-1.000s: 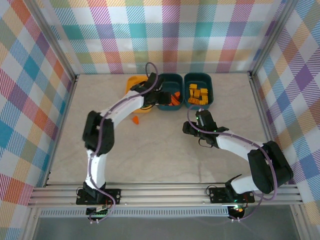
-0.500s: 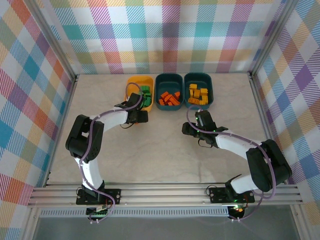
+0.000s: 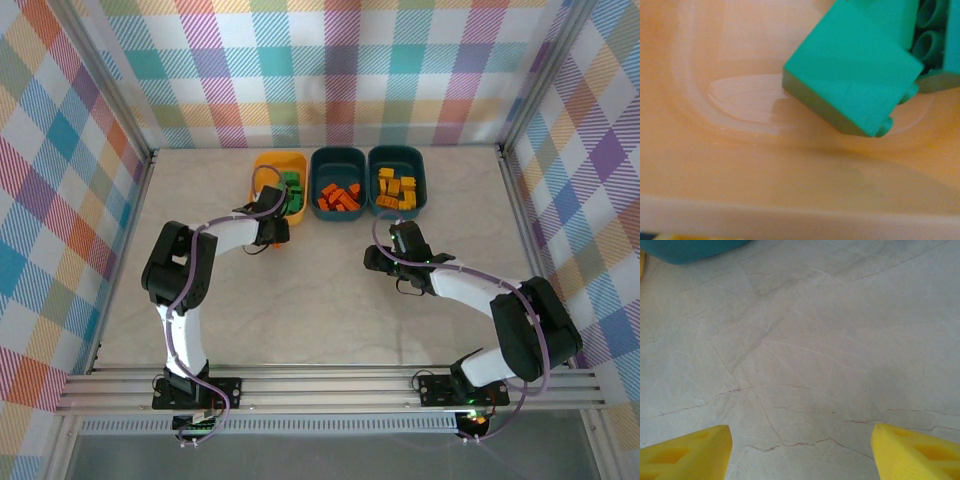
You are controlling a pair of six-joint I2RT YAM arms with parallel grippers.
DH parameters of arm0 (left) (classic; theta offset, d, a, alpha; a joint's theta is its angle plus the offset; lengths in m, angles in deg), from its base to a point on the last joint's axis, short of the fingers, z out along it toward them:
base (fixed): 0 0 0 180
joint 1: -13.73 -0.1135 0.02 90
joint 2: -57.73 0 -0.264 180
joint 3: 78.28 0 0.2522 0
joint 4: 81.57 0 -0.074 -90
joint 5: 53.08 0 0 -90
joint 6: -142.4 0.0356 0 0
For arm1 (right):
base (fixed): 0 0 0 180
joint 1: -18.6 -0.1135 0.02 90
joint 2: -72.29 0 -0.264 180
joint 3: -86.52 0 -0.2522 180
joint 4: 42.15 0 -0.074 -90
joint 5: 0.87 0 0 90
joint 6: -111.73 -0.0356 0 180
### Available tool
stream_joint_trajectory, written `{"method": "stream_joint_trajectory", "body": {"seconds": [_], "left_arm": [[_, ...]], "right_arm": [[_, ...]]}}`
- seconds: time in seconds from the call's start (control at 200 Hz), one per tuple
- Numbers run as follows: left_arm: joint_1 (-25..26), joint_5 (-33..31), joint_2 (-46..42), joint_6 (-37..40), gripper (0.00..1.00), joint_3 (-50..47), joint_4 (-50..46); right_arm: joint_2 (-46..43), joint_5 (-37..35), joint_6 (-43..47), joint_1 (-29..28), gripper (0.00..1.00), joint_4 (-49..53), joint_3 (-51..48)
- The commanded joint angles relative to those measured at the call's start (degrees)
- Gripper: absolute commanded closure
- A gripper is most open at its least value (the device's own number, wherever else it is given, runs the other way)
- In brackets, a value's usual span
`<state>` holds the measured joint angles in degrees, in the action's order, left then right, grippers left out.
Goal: Sort the legos into containers by color
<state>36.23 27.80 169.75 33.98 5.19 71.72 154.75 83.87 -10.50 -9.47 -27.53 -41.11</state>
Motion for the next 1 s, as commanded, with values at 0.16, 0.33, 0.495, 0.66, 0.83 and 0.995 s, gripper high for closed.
{"method": "stream_joint_trajectory", "body": {"seconds": [0.16, 0.33, 0.495, 0.66, 0.83, 0.995], "left_arm": [[3.2, 0.9, -7.7, -1.5, 0.70, -3.2, -1.5], [8.6, 2.7, -9.5, -1.6, 0.71, 2.3, -2.5], [9.4, 7.1, -1.9, -2.9, 0.72, 15.3, -5.4], [9.6, 9.8, 10.5, -3.8, 0.72, 32.5, -9.2], [9.6, 9.0, 20.8, -4.3, 0.67, 48.8, -14.4], [9.7, 9.3, 24.2, -4.2, 0.44, 56.3, -16.5]], "right_arm": [[1.0, 1.2, -0.7, -0.2, 0.27, -1.7, 1.3], [1.6, 1.0, -0.8, -0.2, 0.27, -1.9, 1.4], [1.5, 0.6, -0.5, -0.2, 0.27, -1.4, 1.7], [0.2, -0.9, 0.0, -0.3, 0.27, -1.0, 1.1], [-1.4, -1.8, 0.3, -0.2, 0.27, -0.7, 0.5], [-2.1, -2.3, 0.6, -0.2, 0.27, -0.6, 0.3]]}}
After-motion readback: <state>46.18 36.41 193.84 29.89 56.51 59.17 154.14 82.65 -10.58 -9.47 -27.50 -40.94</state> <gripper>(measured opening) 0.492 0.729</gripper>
